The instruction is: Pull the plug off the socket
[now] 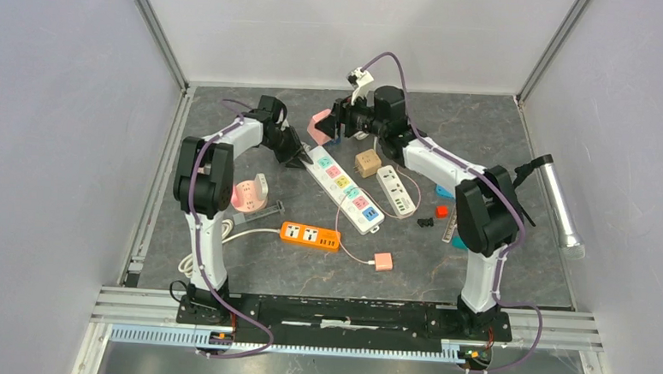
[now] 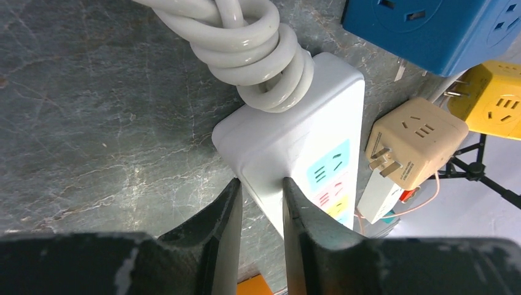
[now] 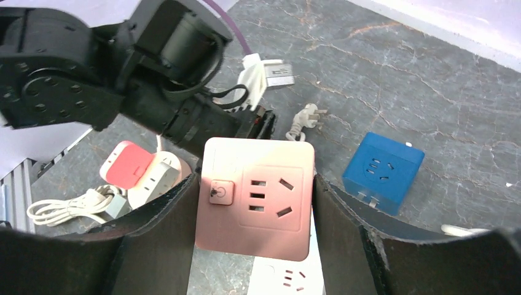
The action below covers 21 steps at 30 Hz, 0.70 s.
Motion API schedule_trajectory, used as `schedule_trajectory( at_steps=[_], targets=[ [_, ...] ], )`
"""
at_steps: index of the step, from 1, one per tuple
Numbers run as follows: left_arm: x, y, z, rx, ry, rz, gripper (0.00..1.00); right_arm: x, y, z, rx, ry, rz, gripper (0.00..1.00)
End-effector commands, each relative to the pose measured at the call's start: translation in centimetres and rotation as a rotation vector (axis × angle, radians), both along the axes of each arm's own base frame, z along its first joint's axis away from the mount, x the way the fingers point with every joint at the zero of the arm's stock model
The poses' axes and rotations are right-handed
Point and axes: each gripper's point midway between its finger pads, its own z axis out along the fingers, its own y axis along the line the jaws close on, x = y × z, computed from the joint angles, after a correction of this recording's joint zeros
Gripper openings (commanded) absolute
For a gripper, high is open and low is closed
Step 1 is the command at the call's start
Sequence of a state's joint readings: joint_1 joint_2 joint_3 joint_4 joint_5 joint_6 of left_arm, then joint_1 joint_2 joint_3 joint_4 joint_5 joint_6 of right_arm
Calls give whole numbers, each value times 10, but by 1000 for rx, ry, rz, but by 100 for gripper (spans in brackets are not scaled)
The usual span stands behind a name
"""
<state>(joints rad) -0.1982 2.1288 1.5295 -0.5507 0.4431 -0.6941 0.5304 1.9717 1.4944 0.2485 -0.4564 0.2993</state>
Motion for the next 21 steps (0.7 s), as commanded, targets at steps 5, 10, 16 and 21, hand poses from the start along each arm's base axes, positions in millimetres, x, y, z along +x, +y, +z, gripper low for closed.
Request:
schedule_trajectory(
  at_steps=[5,10,16,21],
  targets=[
    [13,24,35,219,-114,-61,42,-48,-7,23,-9,-150,79,0],
    [13,37,79,275,-215,-48,46,-87,4,-25,-181,-130,168,5],
    [-1,76,121,450,-344,19,51,-123,13,-80,-337,-57,253,13],
    [-17,102,141,542,-396,69,62,-138,21,-103,-378,-15,297,23]
  ],
)
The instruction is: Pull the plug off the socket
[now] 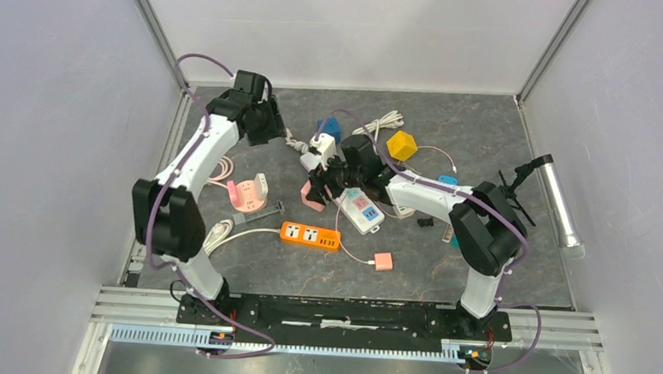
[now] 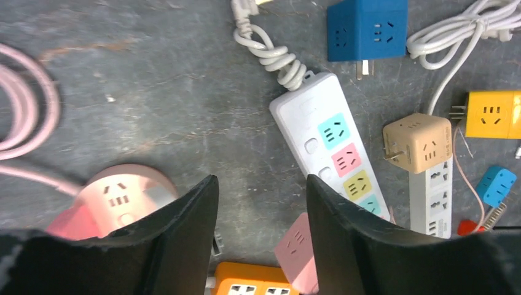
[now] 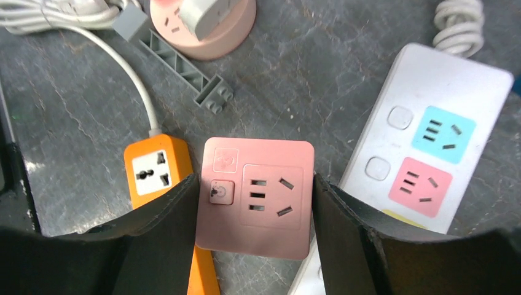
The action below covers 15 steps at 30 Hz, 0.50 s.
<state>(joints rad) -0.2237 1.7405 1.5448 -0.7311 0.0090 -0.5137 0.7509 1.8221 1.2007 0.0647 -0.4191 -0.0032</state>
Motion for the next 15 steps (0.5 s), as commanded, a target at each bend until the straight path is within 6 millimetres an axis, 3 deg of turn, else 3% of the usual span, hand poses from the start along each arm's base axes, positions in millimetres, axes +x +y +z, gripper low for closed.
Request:
schedule_trajectory(
  at_steps=[1,6,11,15],
  targets=[
    [-14,38,15,149,-58,54,64,1,0,-17,-49,-9,17,25],
    [-28,60,21,206,-80,111,77,4,0,-25,-71,29,-23,41],
    [-43,78,27,264,-92,163,97,15,5,-9,-36,27,-83,74],
    [-54,88,31,295,-100,183,100,24,9,14,7,7,-127,95]
  ],
)
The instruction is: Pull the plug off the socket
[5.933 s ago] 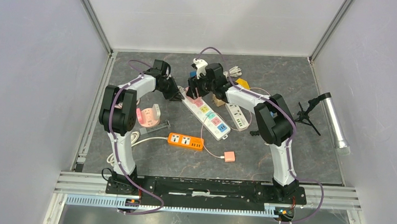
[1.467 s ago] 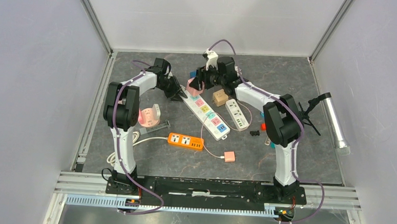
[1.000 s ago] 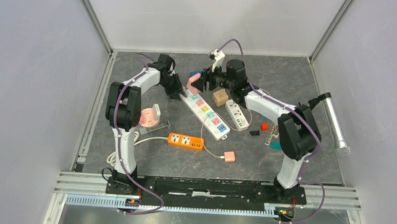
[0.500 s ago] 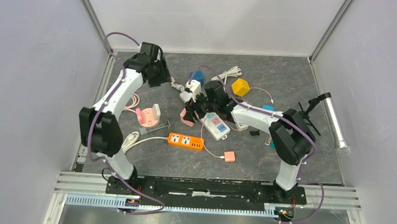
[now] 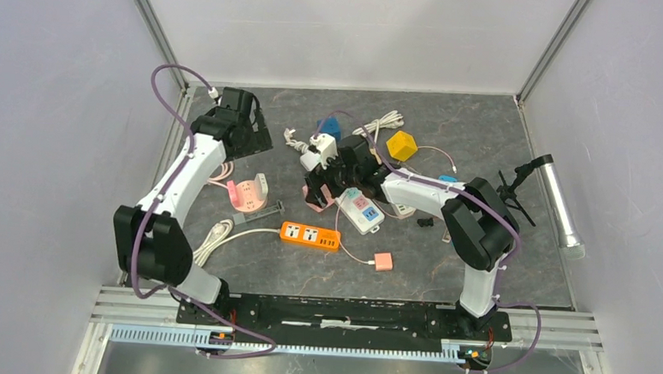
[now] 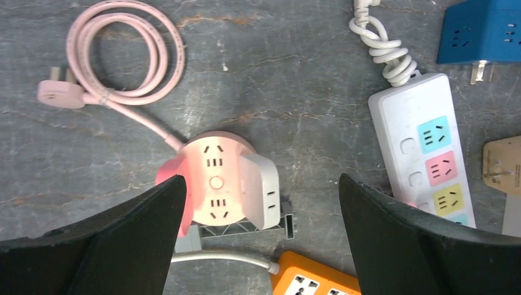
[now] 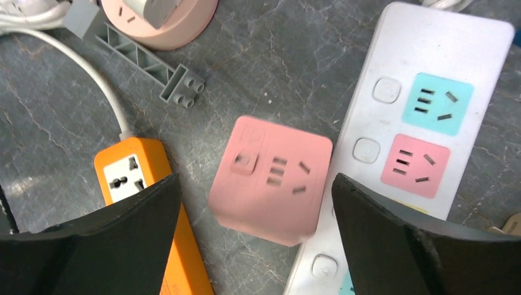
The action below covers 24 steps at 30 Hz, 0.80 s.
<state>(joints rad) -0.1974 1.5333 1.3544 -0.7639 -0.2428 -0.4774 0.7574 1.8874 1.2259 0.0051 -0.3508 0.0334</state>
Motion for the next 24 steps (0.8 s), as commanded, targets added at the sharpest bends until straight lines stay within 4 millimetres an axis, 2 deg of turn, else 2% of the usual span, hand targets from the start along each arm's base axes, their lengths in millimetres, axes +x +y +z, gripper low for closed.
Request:
schedule_trajectory(
  at_steps=[1,8,10,13,14,19,24],
  targets=[
    [-11,22,27,80,-73,32,100,23,17,54,100,-79,-61,97],
    [-30,31,28,94,-84,49,100,40,37,102,235,-42,-166,98],
    [-37,33,26,90,-82,58,100,42,45,108,285,5,-210,94],
    [-49,32,21,57,-81,82,100,41,62,113,344,64,-234,82],
    [-53,31,20,41,-84,88,100,41,69,112,355,87,-242,79],
    [-73,28,19,-11,-89,101,100,37,104,105,376,147,-286,78],
    [-91,32,13,-21,-93,137,100,21,121,75,333,187,-373,78]
  ],
)
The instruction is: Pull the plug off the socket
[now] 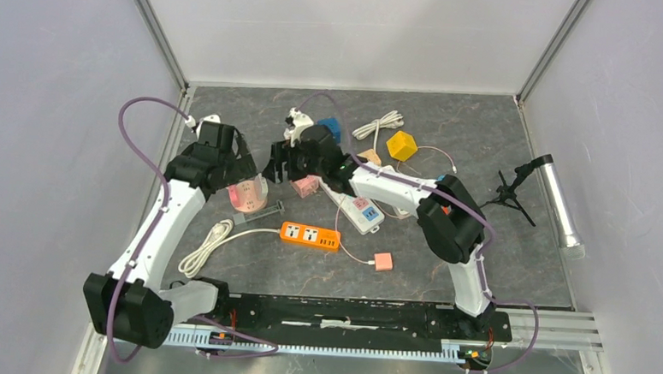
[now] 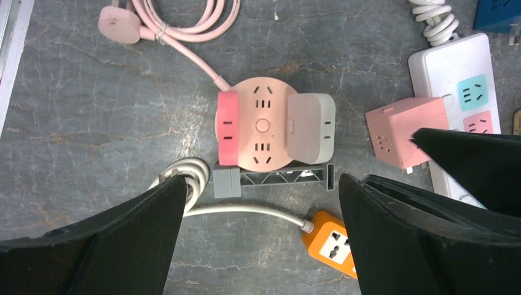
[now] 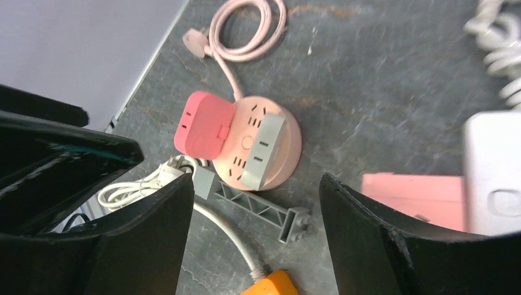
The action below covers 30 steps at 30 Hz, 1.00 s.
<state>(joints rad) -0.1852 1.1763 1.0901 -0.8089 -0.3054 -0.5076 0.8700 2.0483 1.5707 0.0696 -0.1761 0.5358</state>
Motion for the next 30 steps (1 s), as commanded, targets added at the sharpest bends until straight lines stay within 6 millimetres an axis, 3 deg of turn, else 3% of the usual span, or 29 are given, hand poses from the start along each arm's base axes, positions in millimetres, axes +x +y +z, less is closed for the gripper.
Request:
schedule_trajectory(
  at_steps=[1,6,11,16,19,25,30],
  targets=[
    [-14,3,1,-49,-38,68,100,-9,21,-5,15,33,-85,78],
    [-26,3,-3,-63,-45,69,100,-25,46,-22,36,57,-57,76],
    [-32,5,-5,-59,-43,72,100,-12,60,-36,18,69,-100,69],
    [-32,5,-12,-68,-13,100,100,3,60,-40,-16,-3,-132,56],
    [-31,2,-11,-80,3,101,100,8,61,-41,-31,-20,-129,41],
    [-27,-2,-24,-96,34,109,100,6,42,-46,-81,-9,-132,8],
    [-17,-11,-39,-133,55,92,100,12,20,-38,-113,-27,-181,1]
  ],
)
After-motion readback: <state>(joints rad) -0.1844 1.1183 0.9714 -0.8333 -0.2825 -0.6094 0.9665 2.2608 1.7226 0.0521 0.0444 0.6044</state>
